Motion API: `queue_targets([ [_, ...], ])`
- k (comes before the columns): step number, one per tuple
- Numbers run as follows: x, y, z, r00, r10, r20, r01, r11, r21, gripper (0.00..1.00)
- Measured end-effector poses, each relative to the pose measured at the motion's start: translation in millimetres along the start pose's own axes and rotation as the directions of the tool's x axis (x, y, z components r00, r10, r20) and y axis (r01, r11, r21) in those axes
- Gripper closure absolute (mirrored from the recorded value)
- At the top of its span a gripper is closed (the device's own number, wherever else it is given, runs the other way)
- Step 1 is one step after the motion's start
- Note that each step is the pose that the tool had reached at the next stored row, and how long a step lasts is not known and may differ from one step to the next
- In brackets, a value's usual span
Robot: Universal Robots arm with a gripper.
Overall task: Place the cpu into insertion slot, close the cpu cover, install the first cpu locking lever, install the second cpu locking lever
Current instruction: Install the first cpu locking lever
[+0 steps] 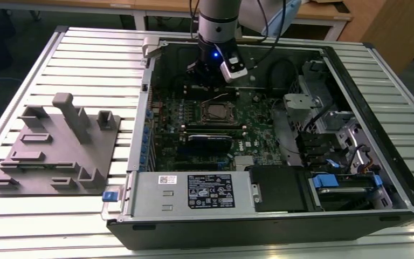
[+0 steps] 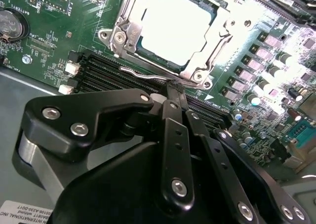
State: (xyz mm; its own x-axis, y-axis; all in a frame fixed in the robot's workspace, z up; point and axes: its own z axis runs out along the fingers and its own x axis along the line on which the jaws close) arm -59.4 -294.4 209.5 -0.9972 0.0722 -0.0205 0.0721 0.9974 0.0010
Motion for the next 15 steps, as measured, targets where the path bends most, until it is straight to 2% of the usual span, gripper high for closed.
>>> queue_targets([
  [3,0.1,0.0,-0.1,1.0000,0.000,0.0000,0.000,1.0000,0.0002,0.90],
  [6,0.1,0.0,-0.2,1.0000,0.000,-0.0006,0.000,1.0000,-0.0046,0.90],
  [9,0.1,0.0,-0.5,1.0000,0.001,-0.0018,-0.001,0.9998,-0.0206,0.90],
  [15,0.0,0.1,-4.3,1.0000,0.001,-0.0030,-0.001,0.9992,-0.0390,0.90],
])
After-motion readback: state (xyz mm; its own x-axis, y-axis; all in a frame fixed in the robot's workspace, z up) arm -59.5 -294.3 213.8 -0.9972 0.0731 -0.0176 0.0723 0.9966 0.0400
